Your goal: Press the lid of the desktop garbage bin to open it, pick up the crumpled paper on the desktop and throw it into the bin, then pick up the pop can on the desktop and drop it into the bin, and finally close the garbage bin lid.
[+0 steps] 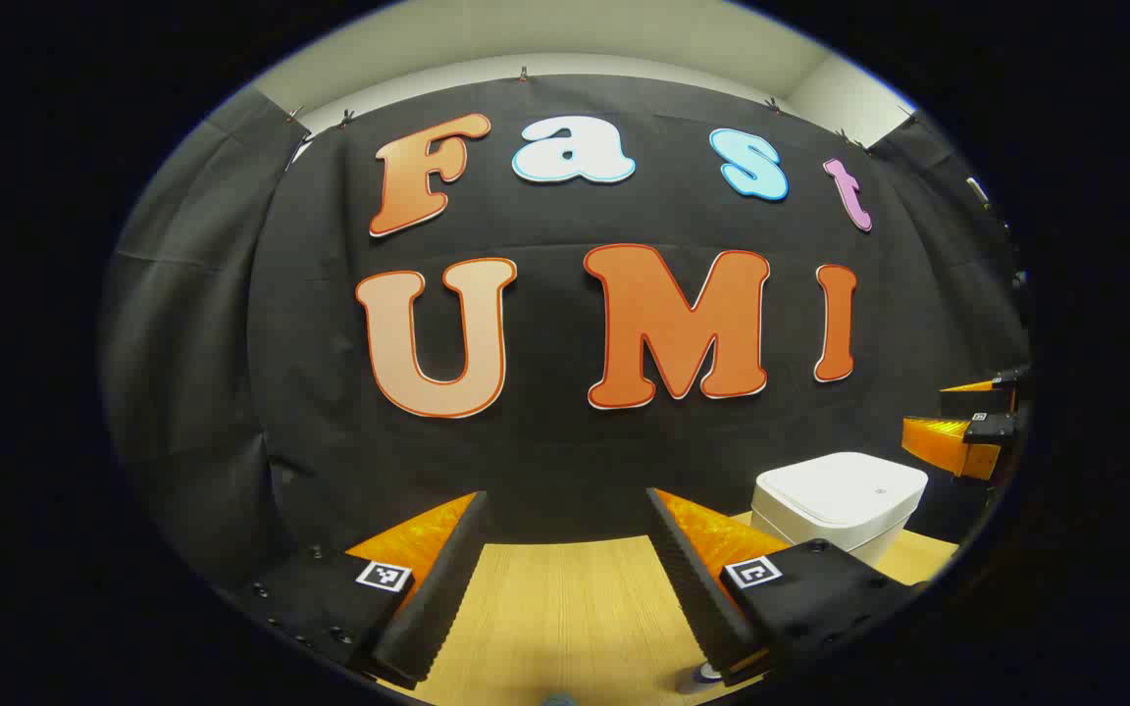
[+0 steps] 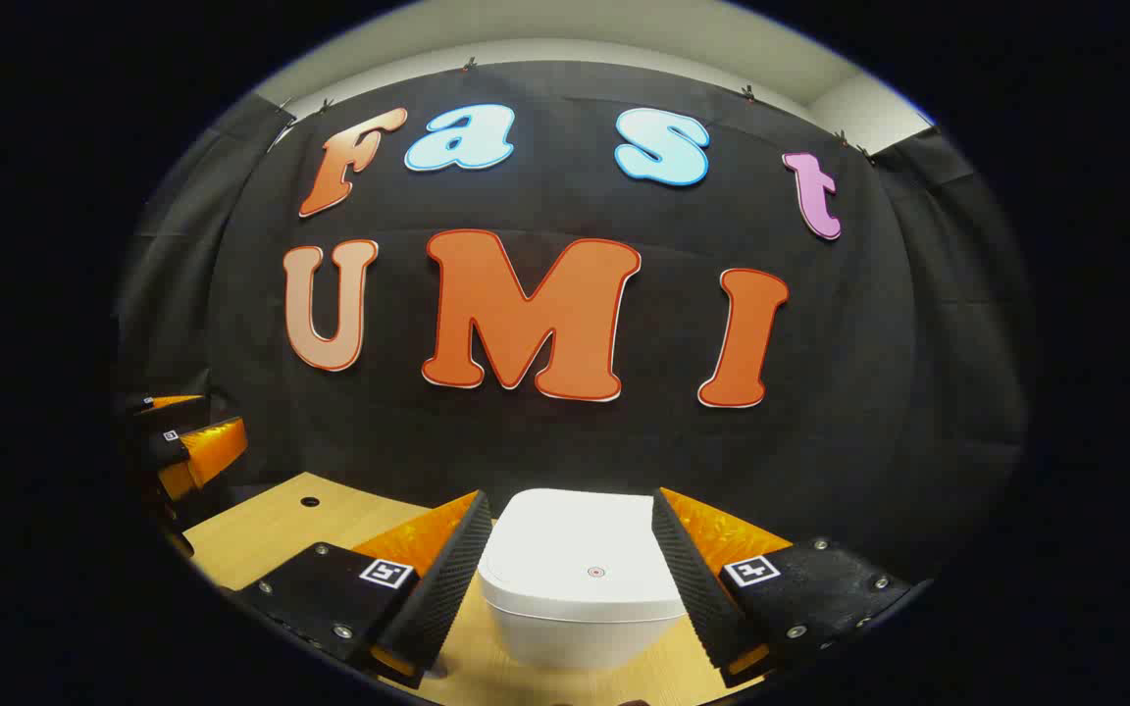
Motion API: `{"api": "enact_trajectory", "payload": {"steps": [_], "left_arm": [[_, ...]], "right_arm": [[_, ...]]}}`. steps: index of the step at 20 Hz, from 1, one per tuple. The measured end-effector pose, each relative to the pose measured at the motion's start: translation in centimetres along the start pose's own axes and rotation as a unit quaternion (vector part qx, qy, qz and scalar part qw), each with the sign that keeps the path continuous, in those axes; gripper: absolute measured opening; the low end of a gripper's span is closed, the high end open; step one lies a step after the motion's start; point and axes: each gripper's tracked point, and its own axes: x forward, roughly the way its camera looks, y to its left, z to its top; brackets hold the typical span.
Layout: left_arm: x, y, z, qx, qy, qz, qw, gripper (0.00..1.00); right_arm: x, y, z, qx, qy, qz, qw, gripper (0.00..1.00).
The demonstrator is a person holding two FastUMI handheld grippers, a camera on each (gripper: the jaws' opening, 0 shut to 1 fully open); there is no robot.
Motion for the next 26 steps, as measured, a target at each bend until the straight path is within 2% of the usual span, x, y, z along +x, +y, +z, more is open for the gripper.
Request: {"api": "enact_trajectory", "payload": {"steps": [12,19,23,26], "left_arm": [[1.9,0.9,0.0,0.003,-0.006,-0.016,1.0,1.0],[1.7,1.8,-0.4,0.006,-0.002,-0.005,1.0,1.0],[1.4,2.4,-0.9,0.002,0.005,0.005,1.0,1.0],[1.4,2.6,-1.0,0.0,0.009,0.01,1.0,1.0]], "right_arm": [[1.8,-0.3,1.1,-0.013,0.003,-0.033,0.999,0.99],[3.3,-1.8,0.3,-0.013,0.027,-0.047,0.998,0.99],[4.0,-2.6,-0.5,-0.014,0.049,-0.054,0.997,0.9],[4.7,-2.5,-2.8,-0.013,0.098,-0.039,0.994,0.71]]}}
